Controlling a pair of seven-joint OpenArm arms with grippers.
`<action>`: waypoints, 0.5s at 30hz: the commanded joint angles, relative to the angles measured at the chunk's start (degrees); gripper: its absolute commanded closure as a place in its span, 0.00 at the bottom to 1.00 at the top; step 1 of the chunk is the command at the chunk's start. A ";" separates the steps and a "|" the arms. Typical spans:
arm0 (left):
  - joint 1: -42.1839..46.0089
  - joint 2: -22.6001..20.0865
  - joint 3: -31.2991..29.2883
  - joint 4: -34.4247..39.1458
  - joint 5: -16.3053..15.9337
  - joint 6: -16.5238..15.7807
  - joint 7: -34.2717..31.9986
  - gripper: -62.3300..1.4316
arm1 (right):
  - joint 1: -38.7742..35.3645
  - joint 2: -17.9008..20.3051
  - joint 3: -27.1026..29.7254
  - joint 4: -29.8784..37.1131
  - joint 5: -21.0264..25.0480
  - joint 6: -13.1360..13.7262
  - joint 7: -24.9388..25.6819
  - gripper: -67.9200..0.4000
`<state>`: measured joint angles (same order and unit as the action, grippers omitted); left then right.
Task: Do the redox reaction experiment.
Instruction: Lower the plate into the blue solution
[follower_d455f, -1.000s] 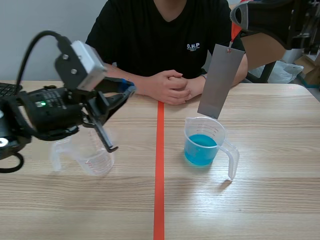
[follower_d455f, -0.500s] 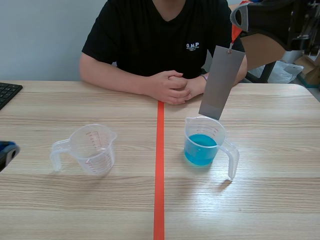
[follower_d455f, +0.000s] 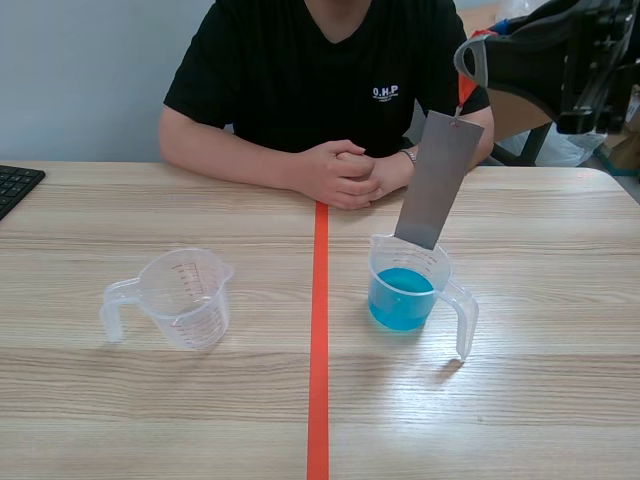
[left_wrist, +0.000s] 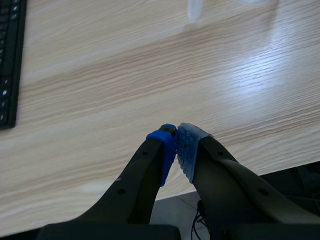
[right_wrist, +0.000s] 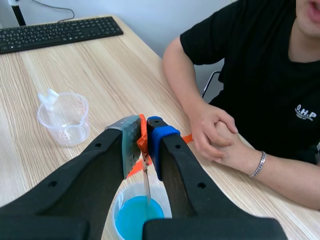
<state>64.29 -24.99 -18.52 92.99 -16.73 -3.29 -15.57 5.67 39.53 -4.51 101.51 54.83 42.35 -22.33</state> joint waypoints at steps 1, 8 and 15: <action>-0.17 0.66 0.07 0.55 0.00 0.02 -0.35 0.91 | 0.66 0.76 0.26 -0.31 0.57 0.37 1.27 0.97; 0.13 3.23 0.09 0.35 0.00 0.66 0.46 0.91 | 0.68 0.76 -1.70 -2.27 -2.86 0.37 4.83 0.97; 0.13 3.21 0.09 0.35 0.00 0.61 0.44 0.91 | 0.68 0.76 -3.32 -3.65 -5.25 0.37 7.52 0.97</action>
<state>64.14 -21.61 -18.50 92.99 -16.58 -2.98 -14.59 5.67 39.53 -7.66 97.97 49.15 42.35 -16.05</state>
